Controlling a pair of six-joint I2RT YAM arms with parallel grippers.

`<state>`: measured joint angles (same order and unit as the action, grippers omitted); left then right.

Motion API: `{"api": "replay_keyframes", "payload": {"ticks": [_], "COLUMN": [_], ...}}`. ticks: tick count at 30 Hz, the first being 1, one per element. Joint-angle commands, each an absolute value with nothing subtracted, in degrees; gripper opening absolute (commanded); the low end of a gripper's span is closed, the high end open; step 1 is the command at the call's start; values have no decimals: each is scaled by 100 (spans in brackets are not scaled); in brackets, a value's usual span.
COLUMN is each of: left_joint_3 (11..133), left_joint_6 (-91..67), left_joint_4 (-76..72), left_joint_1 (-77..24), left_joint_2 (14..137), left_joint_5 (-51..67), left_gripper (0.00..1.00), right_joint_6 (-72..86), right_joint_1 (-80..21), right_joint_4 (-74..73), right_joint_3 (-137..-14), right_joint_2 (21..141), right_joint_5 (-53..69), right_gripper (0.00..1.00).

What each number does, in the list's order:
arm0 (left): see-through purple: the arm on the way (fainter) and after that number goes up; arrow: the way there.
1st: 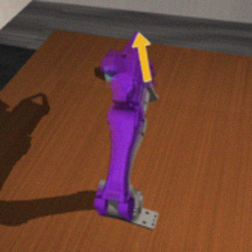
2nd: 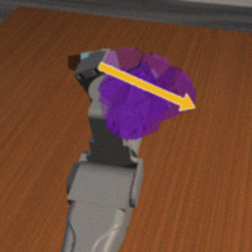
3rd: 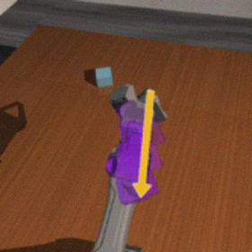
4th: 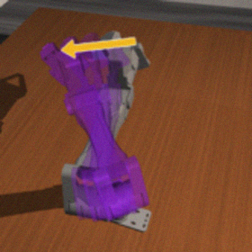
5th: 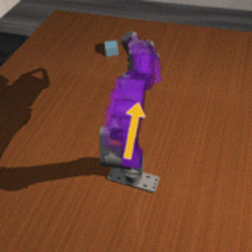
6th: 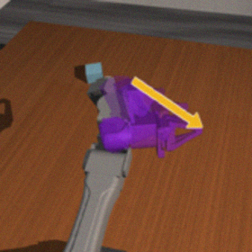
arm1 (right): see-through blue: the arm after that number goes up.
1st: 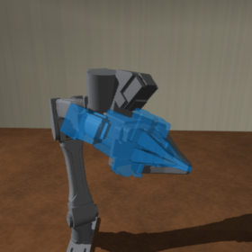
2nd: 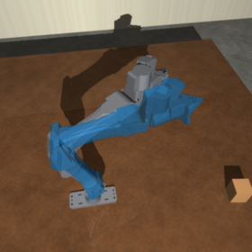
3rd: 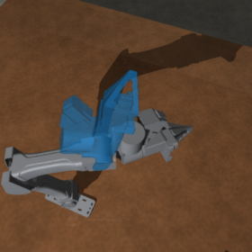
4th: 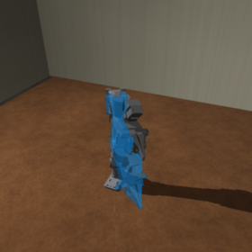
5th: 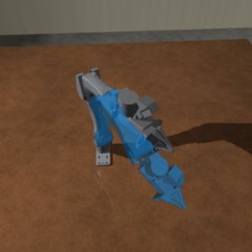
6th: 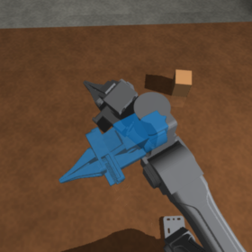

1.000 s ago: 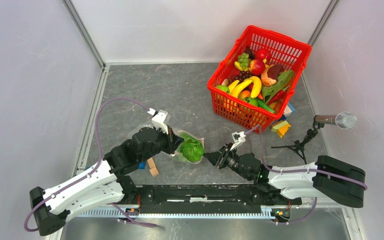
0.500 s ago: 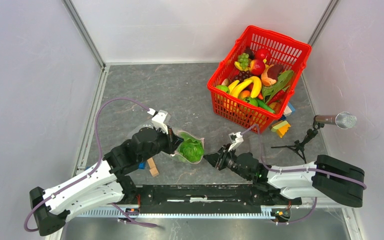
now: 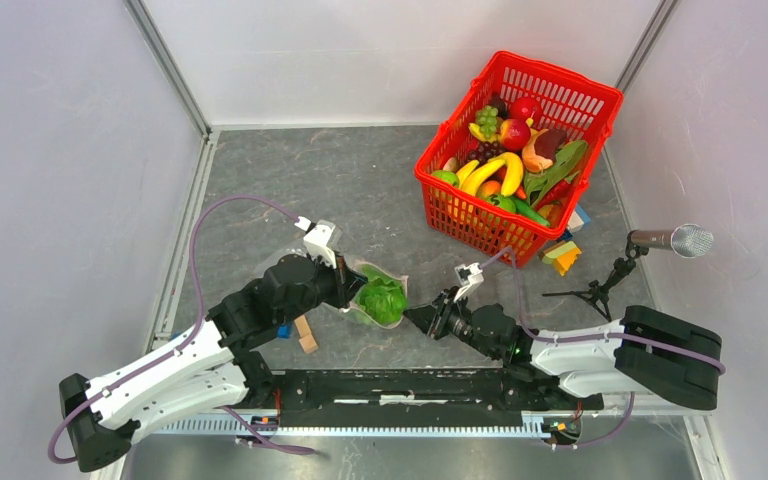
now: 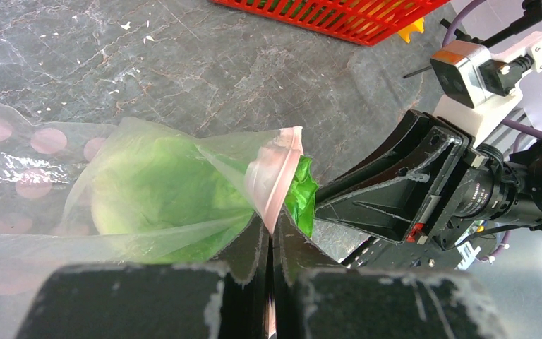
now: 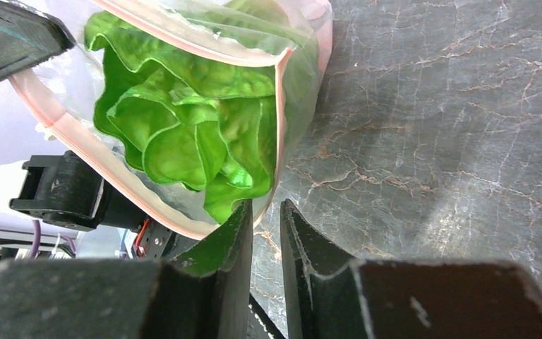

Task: Place the food in the zip-top bag and seal the zipper
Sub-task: Adjust the zipper food storage bag at the center of the board.

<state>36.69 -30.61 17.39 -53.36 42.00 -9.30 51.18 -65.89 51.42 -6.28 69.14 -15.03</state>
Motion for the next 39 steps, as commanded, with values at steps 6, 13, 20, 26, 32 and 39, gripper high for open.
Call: {"api": "replay_keyframes", "payload": {"ticks": [6, 13, 20, 26, 32, 39], "left_joint_3": [3886, 3941, 3949, 3975, 3973, 3970], "left_joint_6": [-3324, -3319, -3314, -3314, -3381, -3431], "left_joint_4": [1389, 1371, 1406, 1414, 1382, 1283], "left_joint_1": [-5313, -5314, -5312, -5316, -5317, -5316], "left_joint_2": [4183, 4224, 4197, 4200, 4175, 4161], "left_joint_5": [-907, -882, -910, -904, -869, -722], "left_gripper": [2, 2, 2, 2, 2, 2], "right_joint_6": [5226, 5354, 5222, 5195, 5195, 5249], "right_joint_1": [-6601, -6601, -6603, -6605, -6609, -6602], "right_joint_4": [5418, 5797, 6031, 6141, 6040, 6792], "right_joint_3": [-525, -516, -566, -621, -623, -565], "right_joint_2": [6743, 7194, 7295, 7434, 7532, 7943], "right_joint_5": [-1525, -1501, -1404, -1291, -1474, -1530], "right_gripper": [26, 24, 24, 24, 21, 21]}}
